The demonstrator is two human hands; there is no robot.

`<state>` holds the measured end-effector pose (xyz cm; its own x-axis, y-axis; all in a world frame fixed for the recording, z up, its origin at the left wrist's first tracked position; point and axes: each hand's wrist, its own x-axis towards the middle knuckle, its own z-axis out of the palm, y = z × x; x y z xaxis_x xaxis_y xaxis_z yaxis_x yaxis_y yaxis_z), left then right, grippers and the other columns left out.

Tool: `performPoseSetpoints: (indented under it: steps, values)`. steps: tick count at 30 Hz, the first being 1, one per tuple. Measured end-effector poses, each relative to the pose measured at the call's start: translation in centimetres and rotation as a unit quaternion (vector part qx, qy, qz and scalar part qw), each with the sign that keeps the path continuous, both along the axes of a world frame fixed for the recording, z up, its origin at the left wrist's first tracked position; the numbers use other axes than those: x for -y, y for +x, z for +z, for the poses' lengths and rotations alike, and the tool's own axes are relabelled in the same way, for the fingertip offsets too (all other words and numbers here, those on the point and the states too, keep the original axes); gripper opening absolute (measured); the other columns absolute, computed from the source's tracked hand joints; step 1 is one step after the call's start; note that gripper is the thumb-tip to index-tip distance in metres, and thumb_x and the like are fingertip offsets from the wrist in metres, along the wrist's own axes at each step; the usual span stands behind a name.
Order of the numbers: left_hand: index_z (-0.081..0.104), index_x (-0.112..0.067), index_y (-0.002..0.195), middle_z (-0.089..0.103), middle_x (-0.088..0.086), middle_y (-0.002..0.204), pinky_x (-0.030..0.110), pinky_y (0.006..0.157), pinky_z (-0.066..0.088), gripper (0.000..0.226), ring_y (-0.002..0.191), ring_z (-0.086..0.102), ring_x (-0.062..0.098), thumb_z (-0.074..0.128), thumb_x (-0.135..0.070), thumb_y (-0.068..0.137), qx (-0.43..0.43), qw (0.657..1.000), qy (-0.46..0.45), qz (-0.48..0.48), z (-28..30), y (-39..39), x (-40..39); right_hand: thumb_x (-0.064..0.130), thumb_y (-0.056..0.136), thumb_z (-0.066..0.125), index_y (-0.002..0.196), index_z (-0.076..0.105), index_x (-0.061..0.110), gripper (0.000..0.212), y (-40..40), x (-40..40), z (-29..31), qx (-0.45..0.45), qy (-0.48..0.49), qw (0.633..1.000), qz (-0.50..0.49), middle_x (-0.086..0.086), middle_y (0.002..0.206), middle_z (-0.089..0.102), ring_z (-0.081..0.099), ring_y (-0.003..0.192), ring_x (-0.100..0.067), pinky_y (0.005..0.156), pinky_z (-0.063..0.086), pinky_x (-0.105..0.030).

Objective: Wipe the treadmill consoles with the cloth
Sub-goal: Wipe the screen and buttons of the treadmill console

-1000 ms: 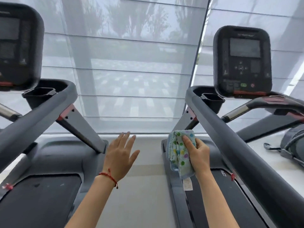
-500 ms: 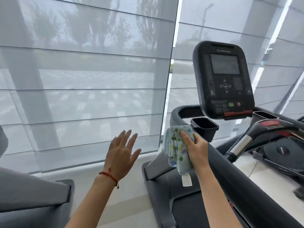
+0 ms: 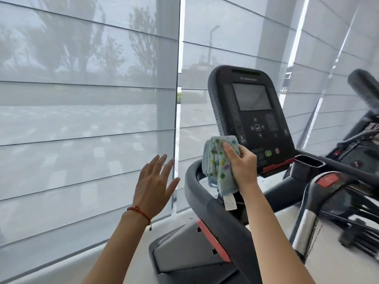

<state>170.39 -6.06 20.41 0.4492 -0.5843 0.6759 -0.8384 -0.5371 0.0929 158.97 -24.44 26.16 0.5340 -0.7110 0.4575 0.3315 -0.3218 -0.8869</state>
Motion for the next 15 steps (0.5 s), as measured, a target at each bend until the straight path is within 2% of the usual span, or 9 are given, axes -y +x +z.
performPoseSetpoints:
  steps: [4, 9, 15]
  values:
    - [0.056, -0.007, 0.126, 0.055, 0.017, 0.128, 0.052, 0.092, 0.044, 0.067, 0.12, 0.05, 0.036, 0.014, -0.052, 0.098, 0.012, 0.999, -0.007, -0.05, 0.8, 4.2, 4.8, 0.035, 0.078, 0.069, 0.08, 0.065, 0.006, 0.03, 2.7, 3.6, 1.1, -0.001, -0.016, 0.999, -0.049, -0.006, 0.074, 0.069, 0.068, 0.067, -0.018, 0.061, 0.058, -0.034]
    - [0.055, -0.008, 0.127, 0.053, 0.016, 0.131, 0.051, 0.095, 0.042, 0.066, 0.122, 0.048, 0.036, 0.016, -0.053, 0.097, 0.025, 0.993, -0.015, -0.115, 1.8, 8.9, 10.7, 0.029, 0.082, 0.066, 0.08, 0.064, 0.006, 0.023, 5.3, 7.6, 2.7, 0.016, -0.028, 0.994, -0.106, 0.0, 0.069, 0.067, 0.065, 0.056, -0.001, 0.049, 0.05, -0.017]
    - [0.055, -0.007, 0.126, 0.053, 0.017, 0.132, 0.054, 0.095, 0.041, 0.054, 0.123, 0.047, 0.036, 0.036, -0.043, 0.09, 0.052, 0.984, -0.043, -0.168, 4.3, 13.2, 17.1, 0.028, 0.082, 0.065, 0.073, 0.064, 0.013, 0.017, 7.4, 12.4, 5.0, 0.027, -0.046, 0.986, -0.16, 0.0, 0.067, 0.066, 0.063, 0.055, -0.002, 0.051, 0.051, -0.018]
